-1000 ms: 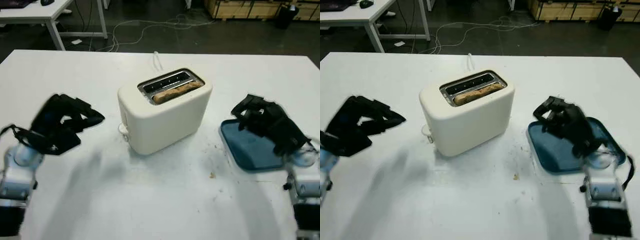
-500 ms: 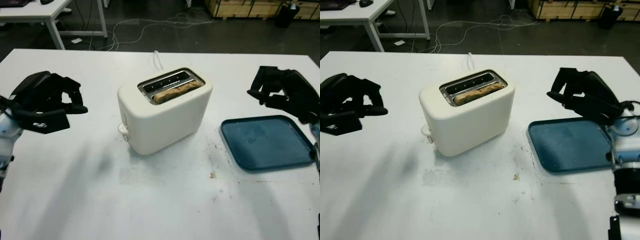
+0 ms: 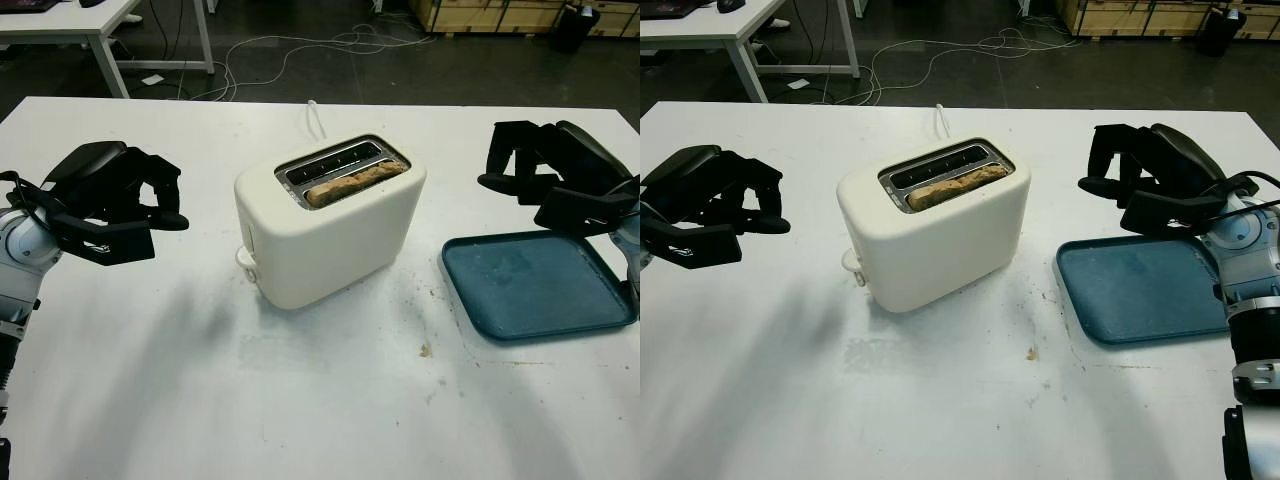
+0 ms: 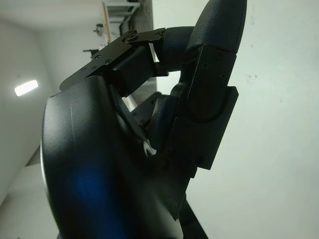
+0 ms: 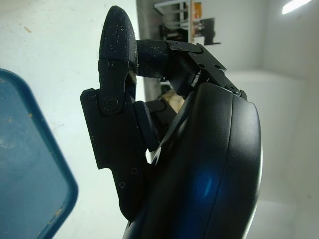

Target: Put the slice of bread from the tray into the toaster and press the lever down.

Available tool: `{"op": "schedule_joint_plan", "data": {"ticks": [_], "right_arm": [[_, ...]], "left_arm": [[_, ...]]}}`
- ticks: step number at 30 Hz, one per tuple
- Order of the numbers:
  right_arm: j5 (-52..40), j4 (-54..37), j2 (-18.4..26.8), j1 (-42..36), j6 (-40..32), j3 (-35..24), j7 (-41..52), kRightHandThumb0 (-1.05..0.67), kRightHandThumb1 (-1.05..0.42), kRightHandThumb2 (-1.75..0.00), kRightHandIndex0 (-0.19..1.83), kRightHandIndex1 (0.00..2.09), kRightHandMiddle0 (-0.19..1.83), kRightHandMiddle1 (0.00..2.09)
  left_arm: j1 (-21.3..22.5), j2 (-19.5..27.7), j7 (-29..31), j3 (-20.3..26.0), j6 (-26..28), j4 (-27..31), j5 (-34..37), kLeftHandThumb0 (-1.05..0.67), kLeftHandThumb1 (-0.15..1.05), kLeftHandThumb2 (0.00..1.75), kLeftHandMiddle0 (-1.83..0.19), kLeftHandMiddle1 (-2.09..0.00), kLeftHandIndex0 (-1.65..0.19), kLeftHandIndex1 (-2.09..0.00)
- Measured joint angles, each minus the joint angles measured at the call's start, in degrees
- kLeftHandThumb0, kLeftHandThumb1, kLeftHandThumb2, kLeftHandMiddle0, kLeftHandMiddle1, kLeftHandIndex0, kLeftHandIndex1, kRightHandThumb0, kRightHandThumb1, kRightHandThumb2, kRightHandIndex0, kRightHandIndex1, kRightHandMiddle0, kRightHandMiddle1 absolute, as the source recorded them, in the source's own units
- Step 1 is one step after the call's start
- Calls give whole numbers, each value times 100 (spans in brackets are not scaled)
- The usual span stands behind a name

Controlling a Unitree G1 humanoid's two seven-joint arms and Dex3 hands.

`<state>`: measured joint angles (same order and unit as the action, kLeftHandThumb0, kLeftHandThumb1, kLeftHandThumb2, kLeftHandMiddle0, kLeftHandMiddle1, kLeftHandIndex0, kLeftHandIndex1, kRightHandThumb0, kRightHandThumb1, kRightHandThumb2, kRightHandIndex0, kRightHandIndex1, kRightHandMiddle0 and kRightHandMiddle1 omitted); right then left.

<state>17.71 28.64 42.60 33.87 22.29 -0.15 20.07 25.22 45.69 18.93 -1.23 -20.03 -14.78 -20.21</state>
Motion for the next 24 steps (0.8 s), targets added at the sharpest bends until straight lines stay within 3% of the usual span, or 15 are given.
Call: {"op": "schedule_joint_plan", "data": {"ticks": [4, 11, 16, 20, 21, 22, 24], "right_arm": [[76, -125, 0, -2, -27, 8, -4, -67, -92, -46, 82, 175, 61, 154], [39, -165, 0, -73, -69, -18, -4, -64, -92, -41, 69, 170, 75, 97], [37, -131, 0, -99, -61, -54, -46, -64, -92, -40, 66, 174, 71, 113], [-66, -118, 0, -125, -60, -74, -46, -63, -92, -39, 67, 169, 82, 74], [-78, -110, 0, -125, -60, -80, -46, -63, -92, -39, 66, 170, 83, 72], [-87, -102, 0, -126, -59, -82, -46, -63, -92, -39, 66, 173, 77, 94], [-100, -95, 0, -130, -46, -82, -47, -64, -92, -39, 65, 174, 71, 108]], "left_arm": [[0, 0, 6, 12, 1, 0, 19, -90, 91, 0, -121, -151, -110, -135], [-9, 0, -10, 134, 11, 46, 139, -88, 91, 0, -120, -154, -108, -135], [-90, -1, -25, 246, 99, 153, 148, -88, 92, 1, -119, -158, -107, -137], [-137, -2, -26, 271, 155, 163, 148, -87, 92, 2, -118, -154, -106, -134], [-137, -2, -25, 275, 156, 170, 148, -87, 92, 1, -119, -153, -106, -134], [-137, -2, -26, 275, 156, 175, 148, -87, 92, 1, -119, -153, -107, -134], [-137, -4, -25, 275, 156, 180, 160, -87, 91, 1, -120, -154, -107, -135]]}}
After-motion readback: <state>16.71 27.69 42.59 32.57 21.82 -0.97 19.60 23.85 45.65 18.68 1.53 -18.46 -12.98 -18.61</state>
